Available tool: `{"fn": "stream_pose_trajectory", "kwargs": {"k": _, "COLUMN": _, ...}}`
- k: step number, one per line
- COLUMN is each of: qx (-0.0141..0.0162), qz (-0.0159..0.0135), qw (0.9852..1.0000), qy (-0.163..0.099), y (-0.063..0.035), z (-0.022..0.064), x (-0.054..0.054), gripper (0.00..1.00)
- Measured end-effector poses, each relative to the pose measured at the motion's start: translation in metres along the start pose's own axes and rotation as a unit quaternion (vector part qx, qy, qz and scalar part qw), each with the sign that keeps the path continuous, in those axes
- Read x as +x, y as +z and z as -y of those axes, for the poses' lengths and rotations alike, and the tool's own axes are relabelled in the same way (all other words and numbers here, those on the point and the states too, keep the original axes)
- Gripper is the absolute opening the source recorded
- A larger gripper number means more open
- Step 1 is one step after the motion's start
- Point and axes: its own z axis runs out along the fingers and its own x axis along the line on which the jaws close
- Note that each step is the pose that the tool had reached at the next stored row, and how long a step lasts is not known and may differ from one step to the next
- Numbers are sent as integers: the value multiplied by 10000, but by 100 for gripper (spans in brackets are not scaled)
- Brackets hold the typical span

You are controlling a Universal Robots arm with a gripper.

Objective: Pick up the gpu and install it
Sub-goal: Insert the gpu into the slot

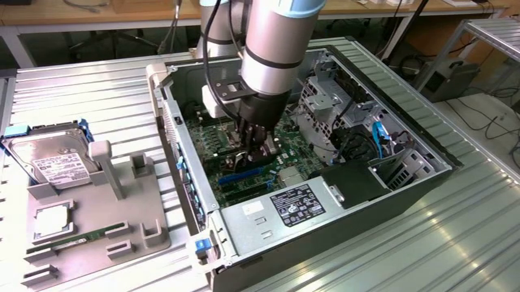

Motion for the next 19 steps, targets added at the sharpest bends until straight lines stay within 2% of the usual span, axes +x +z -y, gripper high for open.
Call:
{"fn": "stream_pose_trajectory", "kwargs": {"k": 9, "qx": -7, "qz": 5, "qw": 10000, "qy": 23, "y": 77, "z": 5, "x": -33, "gripper": 26}}
{"fn": "stream_pose_trajectory", "kwargs": {"k": 10, "qx": -13, "qz": 5, "qw": 10000, "qy": 30, "y": 79, "z": 5, "x": -37, "gripper": 26}}
{"fn": "stream_pose_trajectory", "kwargs": {"k": 11, "qx": -35, "qz": 6, "qw": 10000, "qy": 45, "y": 79, "z": 4, "x": -39, "gripper": 26}}
{"fn": "stream_pose_trajectory", "kwargs": {"k": 12, "qx": -87, "qz": 9, "qw": 9999, "qy": 66, "y": 79, "z": 5, "x": -40, "gripper": 26}}
{"fn": "stream_pose_trajectory", "kwargs": {"k": 13, "qx": -154, "qz": 13, "qw": 9998, "qy": 83, "y": 79, "z": 5, "x": -40, "gripper": 26}}
{"fn": "stream_pose_trajectory", "kwargs": {"k": 14, "qx": -236, "qz": 20, "qw": 9997, "qy": 104, "y": 82, "z": 5, "x": -41, "gripper": 26}}
{"fn": "stream_pose_trajectory", "kwargs": {"k": 15, "qx": -286, "qz": 22, "qw": 9995, "qy": 113, "y": 82, "z": 7, "x": -40, "gripper": 26}}
{"fn": "stream_pose_trajectory", "kwargs": {"k": 17, "qx": -415, "qz": 25, "qw": 9990, "qy": 139, "y": 79, "z": 4, "x": -40, "gripper": 26}}
{"fn": "stream_pose_trajectory", "kwargs": {"k": 18, "qx": -453, "qz": 27, "qw": 9989, "qy": 148, "y": 80, "z": 4, "x": -40, "gripper": 26}}
{"fn": "stream_pose_trajectory", "kwargs": {"k": 19, "qx": -472, "qz": 27, "qw": 9988, "qy": 150, "y": 81, "z": 5, "x": -40, "gripper": 26}}
